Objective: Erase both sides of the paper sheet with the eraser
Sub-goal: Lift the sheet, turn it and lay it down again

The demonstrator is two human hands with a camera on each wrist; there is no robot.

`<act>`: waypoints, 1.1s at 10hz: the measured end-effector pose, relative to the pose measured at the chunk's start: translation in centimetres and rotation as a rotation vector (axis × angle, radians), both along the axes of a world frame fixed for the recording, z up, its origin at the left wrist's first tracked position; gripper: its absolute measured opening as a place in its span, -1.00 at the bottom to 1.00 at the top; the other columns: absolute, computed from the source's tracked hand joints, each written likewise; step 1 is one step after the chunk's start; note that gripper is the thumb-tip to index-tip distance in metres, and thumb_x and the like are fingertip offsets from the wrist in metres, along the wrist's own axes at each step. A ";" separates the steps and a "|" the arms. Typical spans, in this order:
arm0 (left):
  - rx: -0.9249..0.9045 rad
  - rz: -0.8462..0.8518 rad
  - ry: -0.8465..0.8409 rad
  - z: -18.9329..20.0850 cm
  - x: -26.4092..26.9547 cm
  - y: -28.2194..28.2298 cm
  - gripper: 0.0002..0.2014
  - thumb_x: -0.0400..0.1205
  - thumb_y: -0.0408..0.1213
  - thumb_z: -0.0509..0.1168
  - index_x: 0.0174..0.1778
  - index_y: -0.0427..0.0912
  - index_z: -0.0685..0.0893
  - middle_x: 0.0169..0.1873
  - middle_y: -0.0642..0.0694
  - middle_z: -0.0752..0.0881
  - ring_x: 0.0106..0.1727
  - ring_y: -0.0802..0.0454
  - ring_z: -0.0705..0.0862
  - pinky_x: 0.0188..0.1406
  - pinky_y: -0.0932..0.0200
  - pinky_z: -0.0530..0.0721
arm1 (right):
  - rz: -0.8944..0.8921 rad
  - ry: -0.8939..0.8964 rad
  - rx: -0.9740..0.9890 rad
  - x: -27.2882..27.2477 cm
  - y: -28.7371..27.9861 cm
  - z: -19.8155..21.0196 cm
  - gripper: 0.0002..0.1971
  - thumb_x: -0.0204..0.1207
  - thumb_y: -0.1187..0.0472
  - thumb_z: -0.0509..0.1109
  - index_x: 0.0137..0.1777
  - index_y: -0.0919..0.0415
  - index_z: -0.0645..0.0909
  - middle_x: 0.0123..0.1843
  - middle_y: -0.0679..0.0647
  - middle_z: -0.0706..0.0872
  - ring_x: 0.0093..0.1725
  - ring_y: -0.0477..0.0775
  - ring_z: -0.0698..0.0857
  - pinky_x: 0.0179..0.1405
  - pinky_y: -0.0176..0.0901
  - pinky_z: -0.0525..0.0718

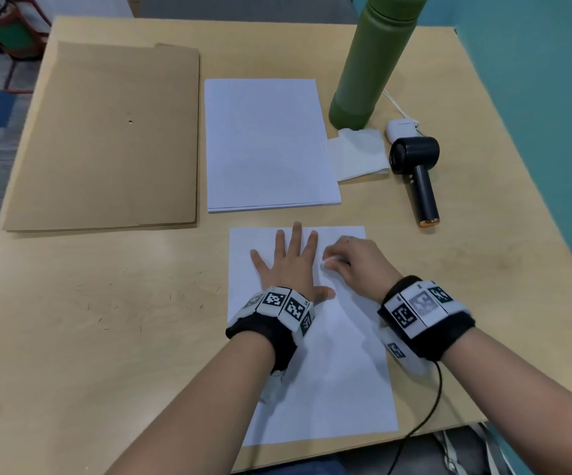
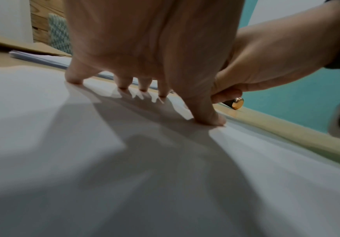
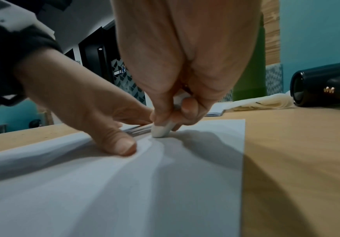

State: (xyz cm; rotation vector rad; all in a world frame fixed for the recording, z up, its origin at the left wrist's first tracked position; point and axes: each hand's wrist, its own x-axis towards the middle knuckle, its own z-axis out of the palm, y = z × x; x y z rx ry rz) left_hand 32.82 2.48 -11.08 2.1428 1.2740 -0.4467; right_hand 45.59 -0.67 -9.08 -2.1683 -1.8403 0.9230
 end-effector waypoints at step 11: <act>-0.017 -0.026 0.028 -0.1 -0.1 0.1 0.00 0.53 0.23 0.28 0.63 0.10 -0.31 0.61 0.02 -0.43 0.64 -0.10 -0.38 0.44 -0.54 -0.21 | -0.001 -0.016 0.090 0.7 -0.4 -0.5 -0.83 0.53 0.32 0.30 -0.01 0.36 0.70 -0.04 0.27 0.71 -0.01 0.22 0.65 -0.14 -0.34 0.29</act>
